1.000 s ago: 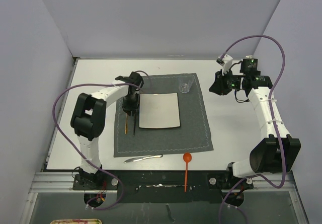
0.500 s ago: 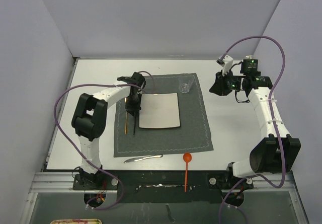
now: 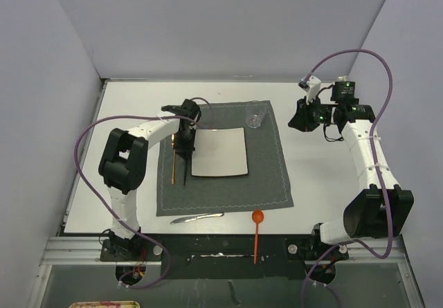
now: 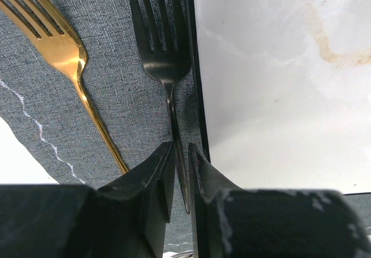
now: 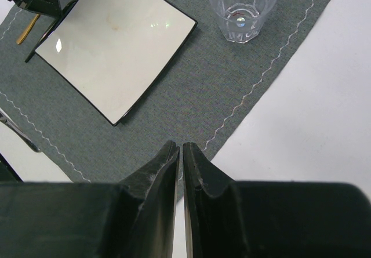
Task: Set the dinner table for one person
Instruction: Adjust the fork on the napkin.
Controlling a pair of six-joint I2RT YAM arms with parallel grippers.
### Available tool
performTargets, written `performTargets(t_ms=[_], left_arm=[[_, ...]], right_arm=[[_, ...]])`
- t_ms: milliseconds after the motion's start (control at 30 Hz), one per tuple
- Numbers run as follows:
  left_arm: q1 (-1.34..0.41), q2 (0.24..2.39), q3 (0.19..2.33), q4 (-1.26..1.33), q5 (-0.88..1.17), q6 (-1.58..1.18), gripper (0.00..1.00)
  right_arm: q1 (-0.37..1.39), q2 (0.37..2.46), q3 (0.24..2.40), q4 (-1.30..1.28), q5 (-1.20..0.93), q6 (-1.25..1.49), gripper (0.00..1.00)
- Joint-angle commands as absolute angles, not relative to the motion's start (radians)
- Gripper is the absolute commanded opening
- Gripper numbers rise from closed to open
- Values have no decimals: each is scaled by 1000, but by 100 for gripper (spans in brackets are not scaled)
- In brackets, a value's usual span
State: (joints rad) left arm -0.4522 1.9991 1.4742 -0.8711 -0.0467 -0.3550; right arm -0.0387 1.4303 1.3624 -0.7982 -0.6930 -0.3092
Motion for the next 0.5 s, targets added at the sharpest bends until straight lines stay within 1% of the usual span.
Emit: performTargets(t_ms=[0,467], left_arm=[[-456,1940,1485,-846,-48,-344,14],[-457,1962,1488,-843,-79,-342,15]], right_arm=[[-44,1385,1380,-775,-722,-305,11],[-44,1393,1382,-773,-732,-302,11]])
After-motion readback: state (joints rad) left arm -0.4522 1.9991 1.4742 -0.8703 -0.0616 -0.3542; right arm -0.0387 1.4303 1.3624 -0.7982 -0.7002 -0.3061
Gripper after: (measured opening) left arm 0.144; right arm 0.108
